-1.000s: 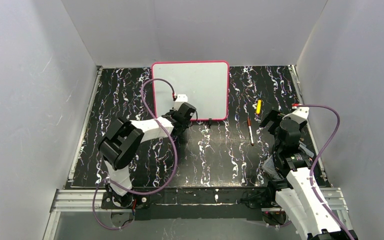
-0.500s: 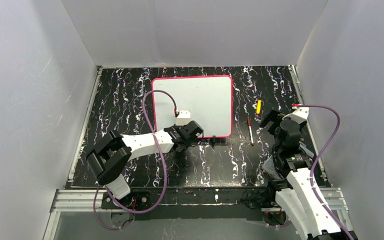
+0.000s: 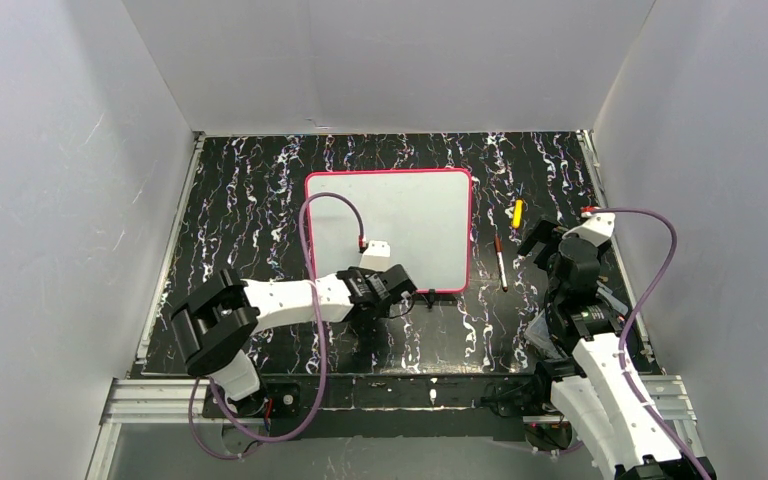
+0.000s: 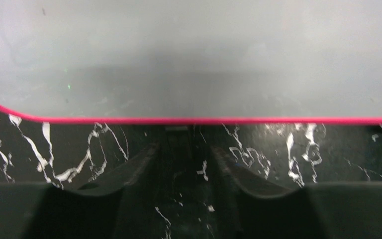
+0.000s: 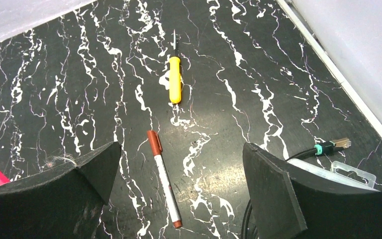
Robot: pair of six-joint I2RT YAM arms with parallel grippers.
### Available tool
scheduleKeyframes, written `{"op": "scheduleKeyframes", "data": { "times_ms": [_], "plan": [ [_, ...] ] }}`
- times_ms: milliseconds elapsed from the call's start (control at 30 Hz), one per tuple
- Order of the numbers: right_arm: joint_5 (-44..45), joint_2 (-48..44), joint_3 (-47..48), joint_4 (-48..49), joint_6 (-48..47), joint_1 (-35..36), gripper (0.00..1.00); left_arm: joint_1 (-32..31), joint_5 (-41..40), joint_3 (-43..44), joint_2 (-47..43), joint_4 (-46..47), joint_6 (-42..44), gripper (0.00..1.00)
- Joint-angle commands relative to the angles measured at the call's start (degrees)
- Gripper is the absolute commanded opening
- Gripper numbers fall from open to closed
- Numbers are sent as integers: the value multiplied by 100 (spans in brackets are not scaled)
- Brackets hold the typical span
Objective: Write a sentence on the whiteboard
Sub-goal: Move the whiteboard to the center of the board, then pick up the whiteboard marker from the center of the board.
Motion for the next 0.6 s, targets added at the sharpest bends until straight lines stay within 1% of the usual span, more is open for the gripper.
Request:
{"op": "scheduleKeyframes", "data": {
  "times_ms": [0, 133, 167, 200, 267, 300, 367, 400, 467, 533, 567],
  "plan": [
    [-108, 137, 39, 60, 60, -11, 100, -233, 41, 11, -643, -377, 22, 49],
    [-449, 573, 185, -198, 77, -12, 100, -273, 337, -119, -1104, -405, 130, 61],
    [-594, 725, 231, -299, 95, -11, 98, -281, 447, -153, -1235, -399, 204, 65],
    [-782, 915, 288, -395, 113, -11, 94, -282, 591, -178, -1422, -386, 294, 69],
    [-1177, 1327, 403, -591, 132, -11, 87, -282, 909, -211, -1733, -349, 547, 85],
    [-1352, 1546, 457, -667, 141, -11, 82, -282, 1117, -230, -1891, -265, 756, 90],
    [-1519, 1994, 585, -815, 169, -7, 75, -275, 1552, -169, -2185, -230, 1252, 97],
    [-1594, 2206, 652, -886, 138, -11, 69, -249, 1710, -44, -2308, -312, 1528, 98],
    [-1715, 2628, 859, -1011, 23, -10, 61, -103, 2063, 423, -2447, -583, 2080, 98],
    [-1788, 2994, 1000, -1103, -48, -9, 55, 287, 2637, 889, -2490, -873, 2625, 98],
    [-1862, 3145, 1055, -1107, -76, -6, 53, 595, 3040, 1095, -2492, -976, 2773, 98]
  ]
}}
